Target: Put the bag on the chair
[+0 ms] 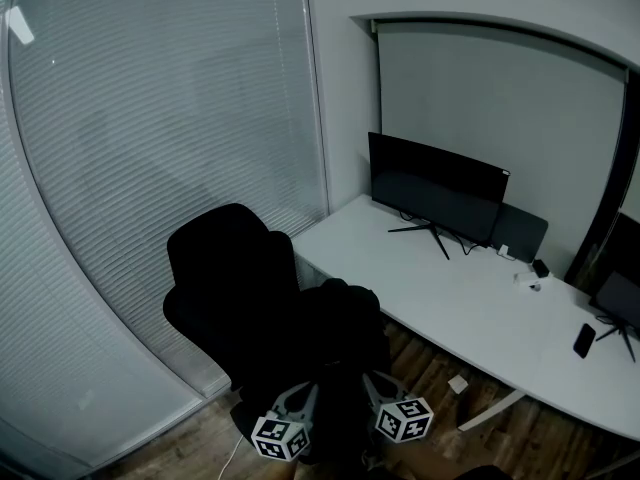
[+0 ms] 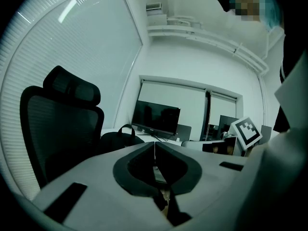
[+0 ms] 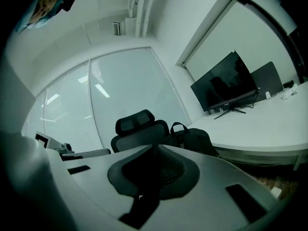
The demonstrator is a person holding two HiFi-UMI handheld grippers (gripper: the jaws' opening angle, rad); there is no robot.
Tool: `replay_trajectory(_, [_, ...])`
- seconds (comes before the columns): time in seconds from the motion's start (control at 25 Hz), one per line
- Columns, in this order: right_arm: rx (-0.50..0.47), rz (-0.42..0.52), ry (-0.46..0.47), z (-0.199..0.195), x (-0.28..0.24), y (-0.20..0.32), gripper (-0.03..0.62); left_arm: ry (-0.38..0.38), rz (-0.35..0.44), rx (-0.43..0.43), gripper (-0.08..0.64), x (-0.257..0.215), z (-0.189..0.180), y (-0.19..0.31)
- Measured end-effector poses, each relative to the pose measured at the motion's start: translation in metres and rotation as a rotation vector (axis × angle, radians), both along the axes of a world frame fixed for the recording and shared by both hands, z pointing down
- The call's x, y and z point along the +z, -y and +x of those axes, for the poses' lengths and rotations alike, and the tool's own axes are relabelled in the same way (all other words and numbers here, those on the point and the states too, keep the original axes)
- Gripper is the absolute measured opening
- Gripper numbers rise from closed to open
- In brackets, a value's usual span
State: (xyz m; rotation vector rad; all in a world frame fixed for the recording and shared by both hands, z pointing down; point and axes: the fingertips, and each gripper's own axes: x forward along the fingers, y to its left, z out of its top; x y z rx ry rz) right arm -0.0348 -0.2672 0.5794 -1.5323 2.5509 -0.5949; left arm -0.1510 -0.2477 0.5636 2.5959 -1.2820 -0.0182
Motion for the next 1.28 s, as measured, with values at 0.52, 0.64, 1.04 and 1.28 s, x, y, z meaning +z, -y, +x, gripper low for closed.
replay_trajectory(0.52, [0.006,0.02,0.017,-0.02,-0.009,-0.065,0.054,-0.024,0.028,0.018,0.018,-0.009,-0.02,-0.076])
replay_trajectory(0.64, [0.003,0.016,0.014,-0.026,-0.006,-0.081,0.052,-0.025,0.03,0.02,0.018,-0.007,-0.026,-0.092])
replay_trajectory(1.04, [-0.014,-0.008,-0.002,-0.044,0.002,-0.133,0.051,-0.022,0.034,0.011,0.018,-0.007,-0.043,-0.147])
replay_trajectory(1.28, [-0.021,-0.017,-0.007,-0.048,0.01,-0.16,0.049,-0.045,0.048,-0.007,0.018,-0.001,-0.051,-0.174])
